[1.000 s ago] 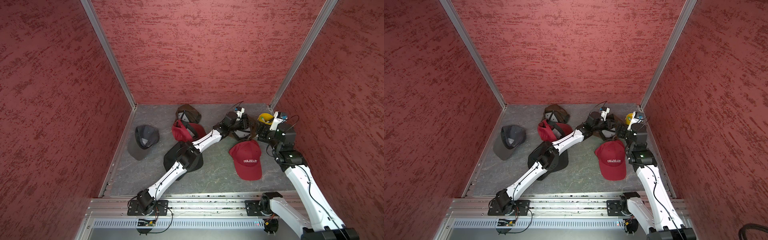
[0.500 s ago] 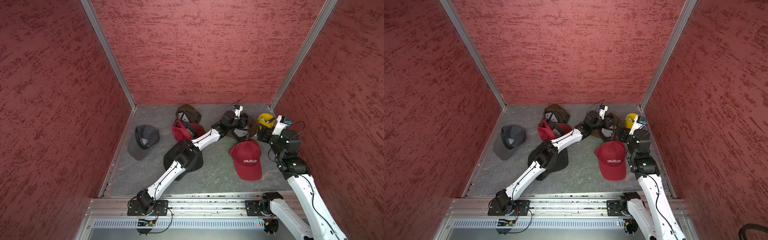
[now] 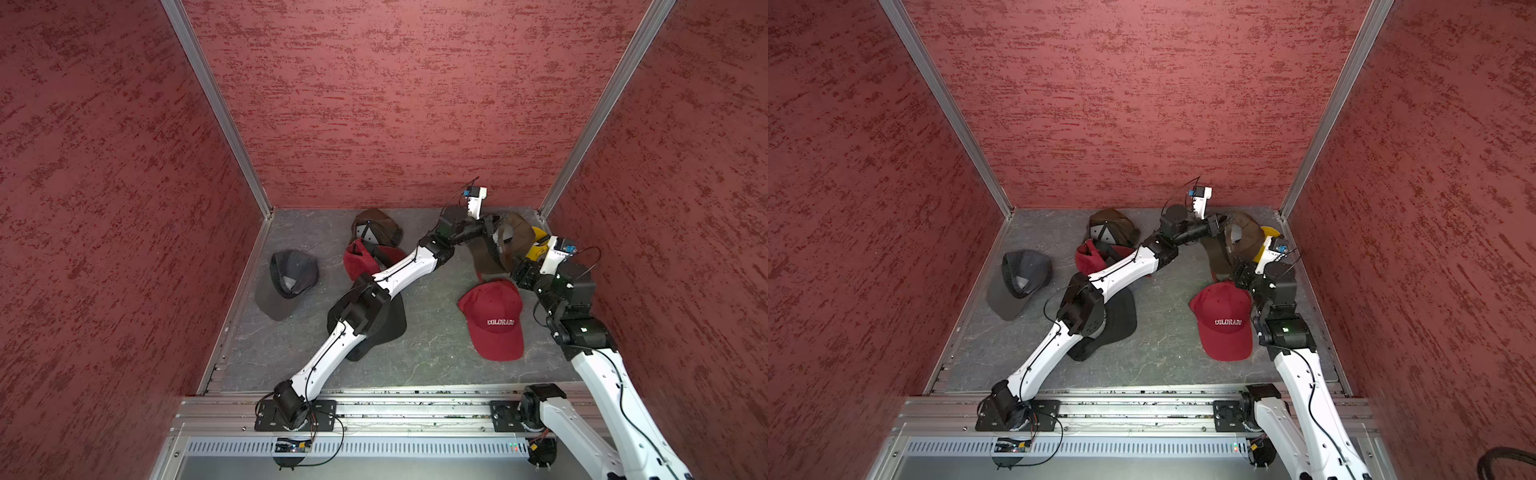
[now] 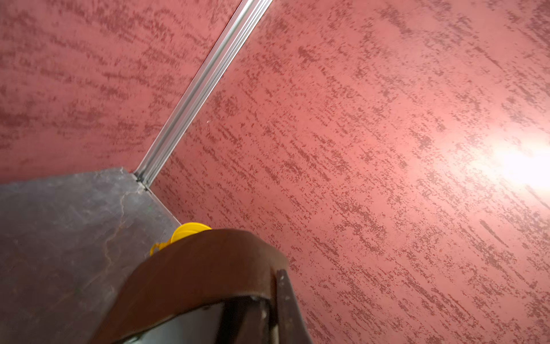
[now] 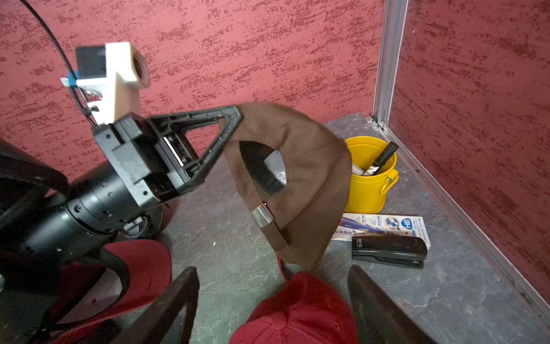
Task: Open the adjustable buckle of the baseball cap
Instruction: Pick up the baseball cap from the center of the board.
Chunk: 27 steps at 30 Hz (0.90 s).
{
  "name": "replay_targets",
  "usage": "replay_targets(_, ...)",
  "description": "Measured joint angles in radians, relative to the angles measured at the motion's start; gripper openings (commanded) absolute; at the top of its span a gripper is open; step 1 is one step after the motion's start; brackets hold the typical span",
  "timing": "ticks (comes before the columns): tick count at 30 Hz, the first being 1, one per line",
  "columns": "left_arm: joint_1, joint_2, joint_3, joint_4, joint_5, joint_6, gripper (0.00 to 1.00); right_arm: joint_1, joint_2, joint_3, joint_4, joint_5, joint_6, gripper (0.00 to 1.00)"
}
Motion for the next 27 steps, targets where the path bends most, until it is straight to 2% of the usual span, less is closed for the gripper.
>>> replay_targets(5, -0.004, -0.087, -0.104, 0.000, -0.029, 0.055, 0.02, 0.000, -0.021, -0.024, 0.004, -0.013, -0.003, 0.79)
replay_targets(14, -0.008, -0.395, -0.464, 0.060, -0.148, 0.148, 0.04, 0.000, -0.051, -0.050, 0.048, -0.061, -0.027, 0.78)
replay_targets(19, -0.016, -0.574, -0.618, 0.107, -0.216, 0.195, 0.04, -0.001, -0.052, -0.081, 0.115, -0.180, -0.053, 0.72)
replay_targets(23, -0.029, -0.694, -0.706, 0.110, -0.292, 0.215, 0.03, -0.001, -0.077, -0.165, 0.255, -0.310, -0.066, 0.72)
replay_targets(27, -0.054, -0.785, -0.761, 0.071, -0.408, 0.231, 0.03, 0.011, -0.134, -0.274, 0.401, -0.381, -0.085, 0.73)
